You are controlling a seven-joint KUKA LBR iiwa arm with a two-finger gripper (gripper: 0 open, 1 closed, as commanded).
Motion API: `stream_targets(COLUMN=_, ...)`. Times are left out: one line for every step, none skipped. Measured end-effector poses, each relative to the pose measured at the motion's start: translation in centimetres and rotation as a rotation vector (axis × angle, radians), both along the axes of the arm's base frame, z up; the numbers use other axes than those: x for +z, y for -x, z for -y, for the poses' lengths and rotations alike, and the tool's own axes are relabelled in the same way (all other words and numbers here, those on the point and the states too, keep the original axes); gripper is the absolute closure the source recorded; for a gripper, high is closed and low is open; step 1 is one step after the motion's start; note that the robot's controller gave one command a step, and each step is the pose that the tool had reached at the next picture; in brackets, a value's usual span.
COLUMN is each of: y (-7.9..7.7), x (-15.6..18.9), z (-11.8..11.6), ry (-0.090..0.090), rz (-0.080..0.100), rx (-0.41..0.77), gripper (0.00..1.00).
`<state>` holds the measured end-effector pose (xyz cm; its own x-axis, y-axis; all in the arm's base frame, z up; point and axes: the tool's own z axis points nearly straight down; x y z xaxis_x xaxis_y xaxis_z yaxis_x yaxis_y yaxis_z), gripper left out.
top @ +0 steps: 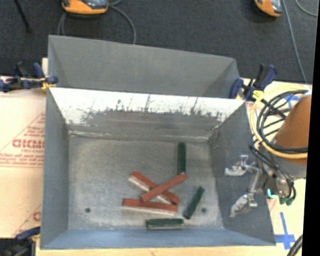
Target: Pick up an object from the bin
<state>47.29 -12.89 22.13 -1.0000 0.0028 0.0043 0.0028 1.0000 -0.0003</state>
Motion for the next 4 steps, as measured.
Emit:
stream_targets(y=-0.2, x=0.3, z=0.0, ry=0.002, rz=0.008, rx=0.003, gripper=0.00)
stream_targets(y=-1.3, x=-5.3, z=-1.9, ry=0.003, rz=0.013, rx=0.067, gripper=0.00)
stream_targets(y=-1.4, x=-10.7, z=-2.5, ry=0.001, rz=0.010, rx=0.309, gripper=0.00)
stream_targets(y=-4.9, x=-14.2, z=-3.1, ry=0.005, rz=0.003, rx=0.439, gripper=1.00)
